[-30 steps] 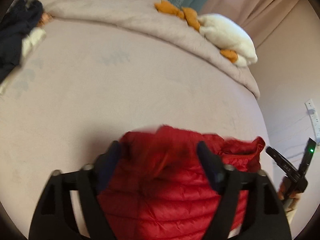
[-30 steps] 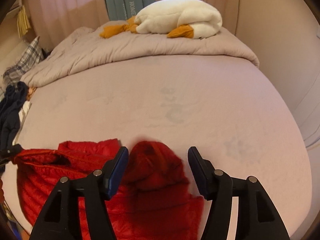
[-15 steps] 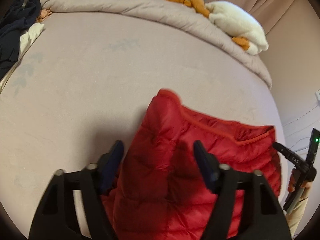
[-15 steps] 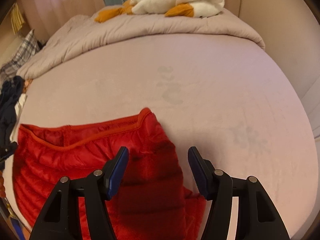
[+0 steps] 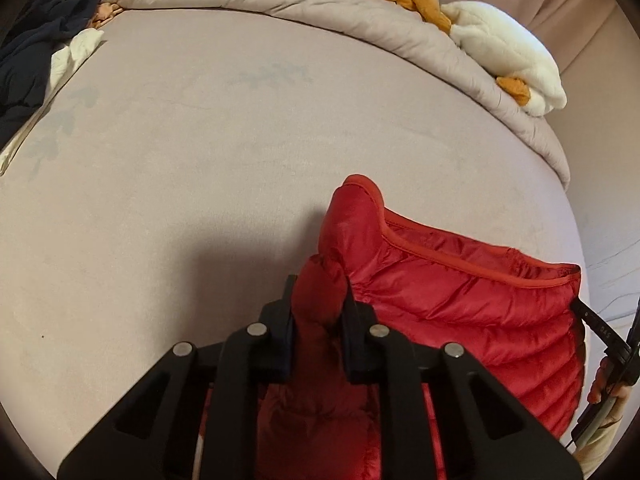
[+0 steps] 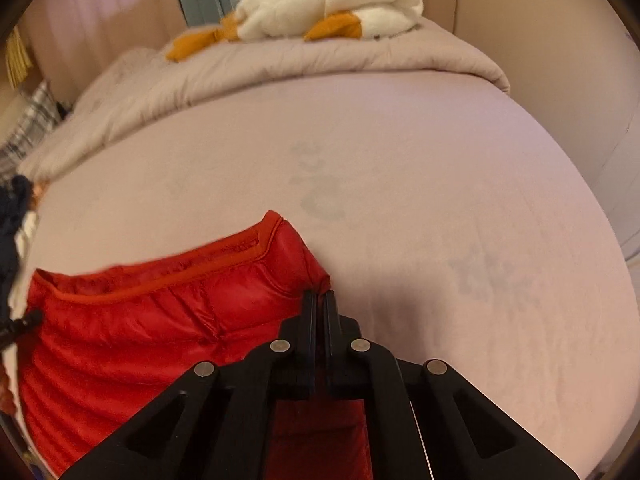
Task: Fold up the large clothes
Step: 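Grasp the folded jacket edge with both grippers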
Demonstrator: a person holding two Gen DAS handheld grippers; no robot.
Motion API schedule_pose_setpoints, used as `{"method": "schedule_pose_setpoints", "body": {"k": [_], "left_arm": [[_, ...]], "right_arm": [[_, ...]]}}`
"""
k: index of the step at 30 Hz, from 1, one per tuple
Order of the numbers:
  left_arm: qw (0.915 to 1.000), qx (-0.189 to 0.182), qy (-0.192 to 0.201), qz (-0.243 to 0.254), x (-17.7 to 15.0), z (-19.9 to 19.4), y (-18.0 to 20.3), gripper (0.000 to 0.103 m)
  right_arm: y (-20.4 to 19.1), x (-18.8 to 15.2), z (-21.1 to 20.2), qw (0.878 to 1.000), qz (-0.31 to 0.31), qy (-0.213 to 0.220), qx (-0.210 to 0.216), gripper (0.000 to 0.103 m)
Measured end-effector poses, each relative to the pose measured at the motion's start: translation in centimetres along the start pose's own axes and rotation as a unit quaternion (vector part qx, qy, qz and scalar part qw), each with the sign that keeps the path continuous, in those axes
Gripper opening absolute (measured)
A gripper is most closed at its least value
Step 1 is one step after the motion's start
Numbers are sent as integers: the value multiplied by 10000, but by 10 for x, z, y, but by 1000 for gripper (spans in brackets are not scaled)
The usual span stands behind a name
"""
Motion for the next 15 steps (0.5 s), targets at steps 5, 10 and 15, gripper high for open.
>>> {"method": "schedule_pose_setpoints", "body": {"k": [5,10,15], "left_arm": [[9999,84,-147,23,-6,13,-2,19],[9998,149,-117,-22,-7,11,-2,28],[9998,185,18,-37,-15,-19,0,44]], "right_arm": [[-4,-15,24,9994,-87,-265,-194,1],[-6,-25,28,9989,-166,-323,-300,1],[-10,-26,9,9981,-252,-143,-537,1]]}}
Point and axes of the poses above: each gripper's, at about its wrist camera, not at the fingertips, and z roughly the way its jaws point, y to its right, x to its top, the point moved 2 cm from there along z, roughly the way its jaws point
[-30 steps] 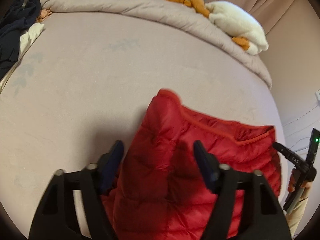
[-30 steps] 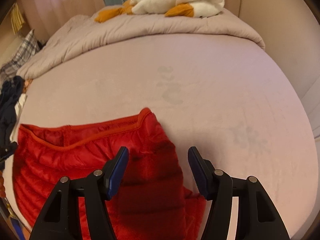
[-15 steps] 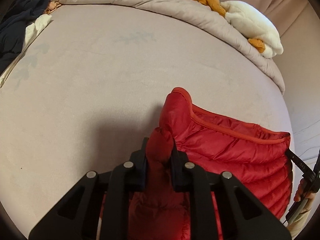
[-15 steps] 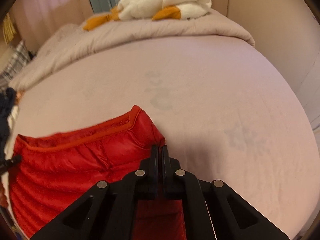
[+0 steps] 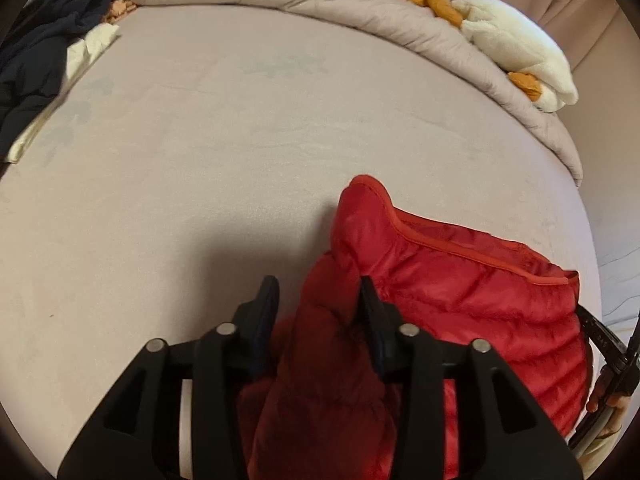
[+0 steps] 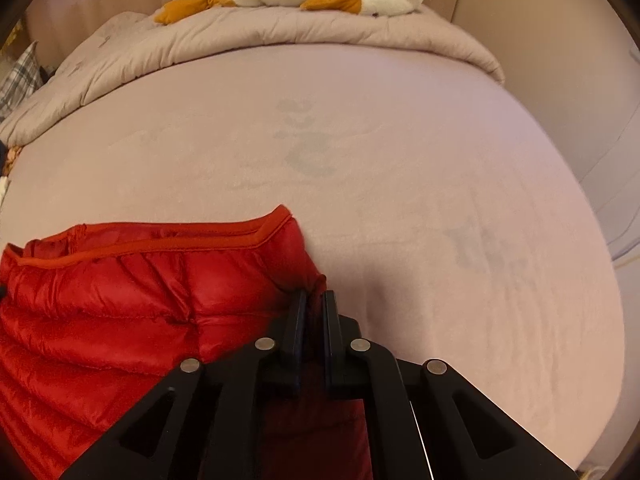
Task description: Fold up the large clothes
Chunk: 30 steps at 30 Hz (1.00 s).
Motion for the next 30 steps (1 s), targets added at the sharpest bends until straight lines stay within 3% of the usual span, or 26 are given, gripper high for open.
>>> {"method": "schedule_pose_setpoints", "body": {"k": [1,5,6,7,9,12,16,19,23,30], "left_arm": [[10000,-68,28,16,-2,-7,1,46],[9987,-351,359,113,-14,-56,8,71],[9976,-404,536,146,-17,-73,11,75],[9967,-439,656,168,-20,-84,13,78],[9935,-514,989,242,-28,-116,20,94],[9876,-621,1407,329,-43,-152,28,103],[9793,-634,1867,466,-64,-181,36,103],[9768,-494,2042,405,-82,-189,30,103],[9737,-499,2189,382,-111,-184,20,103],[9880,-415,1487,92,-153,-158,1,103]], "right_arm": [[0,1,-6,10000,-19,76,-40,1],[1,-4,-46,9987,-145,472,-142,5],[1,-6,-57,9981,-157,584,-118,15],[1,-7,-71,9972,-163,731,-85,34],[1,-11,-98,9942,-150,1067,-11,58],[3,-19,-137,9884,-117,1507,109,68],[1,-36,-180,9795,-99,1971,407,91],[-2,-49,-200,9730,-11,2233,582,100],[-6,-76,-206,9677,132,2346,919,102],[-16,-118,-194,9718,438,2026,1126,102]]}}
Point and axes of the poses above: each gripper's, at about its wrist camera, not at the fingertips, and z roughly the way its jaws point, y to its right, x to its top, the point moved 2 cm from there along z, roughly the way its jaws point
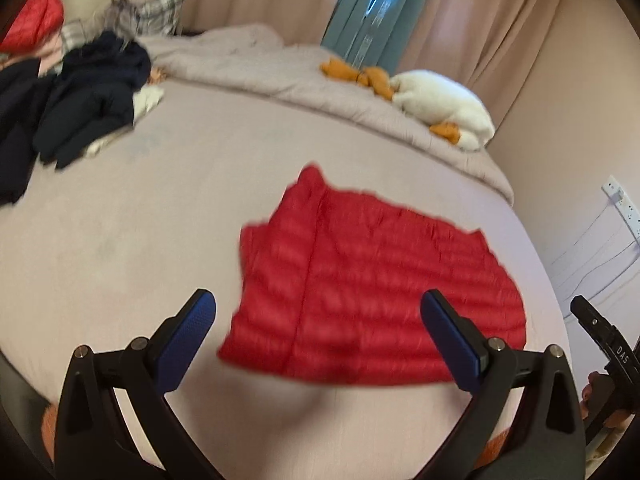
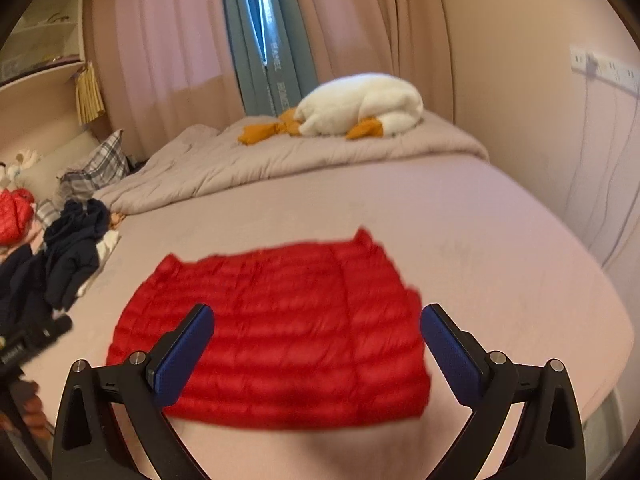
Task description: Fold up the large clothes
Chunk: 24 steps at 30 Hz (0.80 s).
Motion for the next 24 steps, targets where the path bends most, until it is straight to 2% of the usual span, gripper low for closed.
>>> {"method": "schedule_pose_setpoints", "body": {"k": [3,7,12,17,20,24], "left_arm": [[9998,99,-146,56,-11,0,4,103],[9992,324,-86,218,-20,-3,13,103],[9990,98,-133,418,-27,-8,22,103],[9986,170,-232,435,-31,-3,23,103],[9987,86,-268,422,-33,-3,23,103],[9986,126,-244,461,-32,-6,25,103]], "right_arm": [[-2,-11,-1,9997,89,-189,146,102],[-8,-18,-13,9998,18,-105,184,102],[-18,-16,-20,9996,-77,31,283,102],[-26,-17,-18,9986,-7,-9,522,102],[-30,-19,-17,9989,-83,-21,469,102],[-34,-21,-19,9995,-277,46,144,102]]}}
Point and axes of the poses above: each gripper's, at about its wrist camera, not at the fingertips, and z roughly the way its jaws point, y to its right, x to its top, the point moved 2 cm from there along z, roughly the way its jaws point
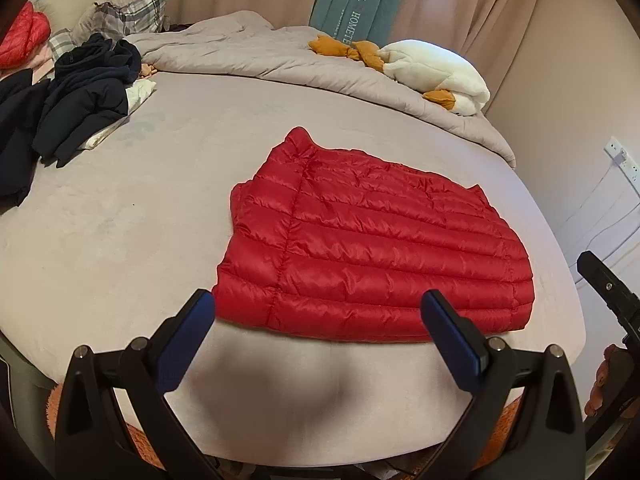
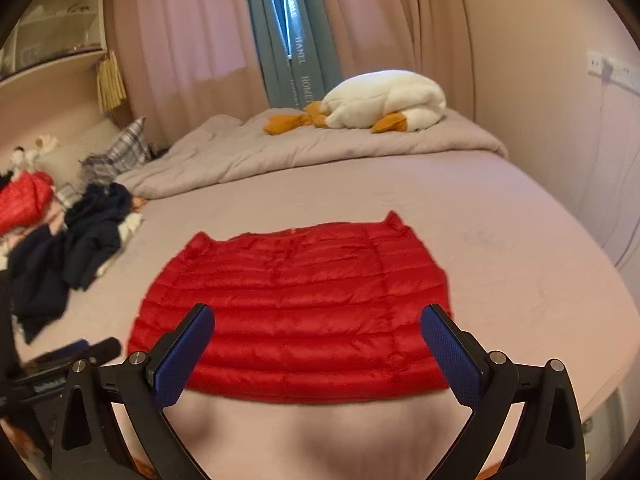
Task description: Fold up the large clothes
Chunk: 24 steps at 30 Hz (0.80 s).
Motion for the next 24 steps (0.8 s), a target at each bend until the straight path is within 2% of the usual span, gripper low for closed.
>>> {"method": "schedule_pose_setpoints", "body": {"k": [16,24], "left_arm": [[9998,-54,113,-173,7,-3,-13,103],[9974,-282,37,-657,17,12,-43,103]], "right_arm": [[7,4,-5,9996,28,61,-259,102],[18,3,4,9997,197,-80,-150,102]]}}
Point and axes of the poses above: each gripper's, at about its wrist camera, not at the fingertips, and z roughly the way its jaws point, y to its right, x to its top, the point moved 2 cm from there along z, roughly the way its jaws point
